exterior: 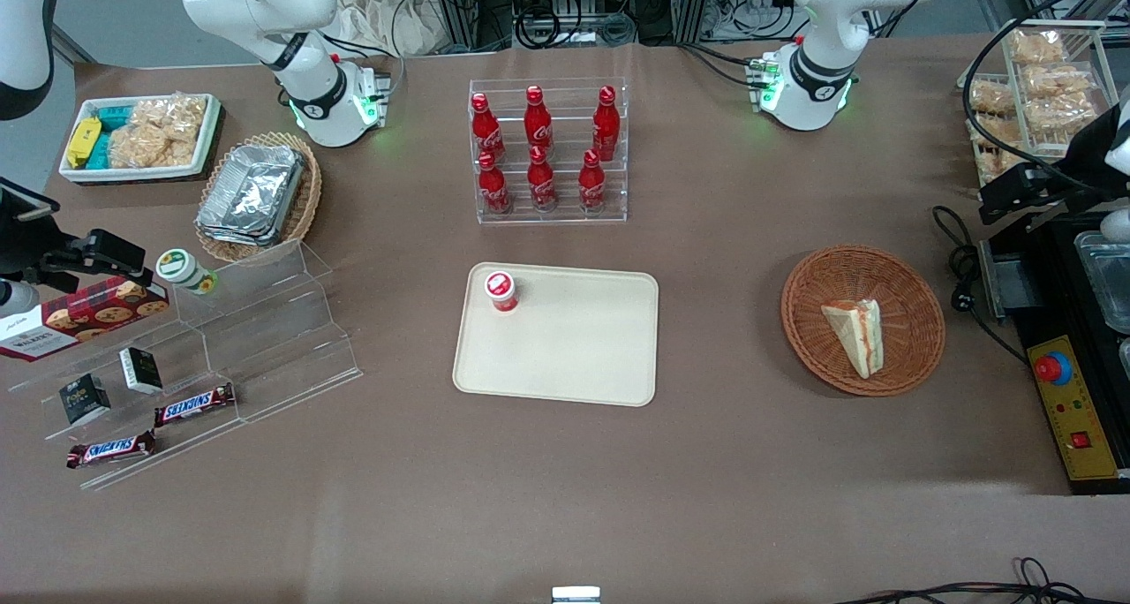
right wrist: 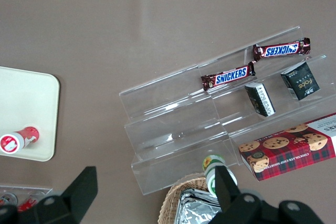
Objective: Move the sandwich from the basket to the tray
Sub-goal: 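Move the left gripper down over the sandwich in the wicker basket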
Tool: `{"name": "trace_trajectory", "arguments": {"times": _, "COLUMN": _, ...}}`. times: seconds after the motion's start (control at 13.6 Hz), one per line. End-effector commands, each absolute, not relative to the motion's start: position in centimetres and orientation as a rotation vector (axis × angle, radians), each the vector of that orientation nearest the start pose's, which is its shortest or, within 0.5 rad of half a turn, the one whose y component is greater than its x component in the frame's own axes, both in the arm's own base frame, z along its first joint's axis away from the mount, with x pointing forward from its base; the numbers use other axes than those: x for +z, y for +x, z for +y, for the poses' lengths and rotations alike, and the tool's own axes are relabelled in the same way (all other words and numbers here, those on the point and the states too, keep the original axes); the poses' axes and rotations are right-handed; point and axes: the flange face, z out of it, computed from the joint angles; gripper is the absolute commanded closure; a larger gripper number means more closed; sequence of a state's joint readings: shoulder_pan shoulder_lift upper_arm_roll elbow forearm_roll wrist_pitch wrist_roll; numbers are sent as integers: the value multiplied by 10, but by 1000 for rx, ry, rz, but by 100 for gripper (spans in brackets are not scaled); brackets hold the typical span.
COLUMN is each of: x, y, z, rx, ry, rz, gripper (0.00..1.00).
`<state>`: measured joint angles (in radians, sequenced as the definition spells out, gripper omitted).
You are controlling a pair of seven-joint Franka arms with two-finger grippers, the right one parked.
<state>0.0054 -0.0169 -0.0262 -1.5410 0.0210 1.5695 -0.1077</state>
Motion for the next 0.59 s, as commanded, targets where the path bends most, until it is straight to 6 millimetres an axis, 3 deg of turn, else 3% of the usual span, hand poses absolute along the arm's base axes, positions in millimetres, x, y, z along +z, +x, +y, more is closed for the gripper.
{"name": "trace_trajectory", "arguments": {"times": 0.0, "x": 659, "y": 541, "z": -8, "rx": -84, "ry": -3100, "rz": -117, "gripper": 0}}
{"name": "trace_trajectory", "arguments": {"times": 0.3, "x": 658, "y": 540, "z": -8, "rx": -74, "ry": -3080, "rz": -122, "gripper": 0}}
{"name": "trace_trajectory", "arguments": {"times": 0.52, "x": 633, "y": 550, "z": -9, "rx": -13, "ry": -3087, "rz": -157, "gripper": 0}}
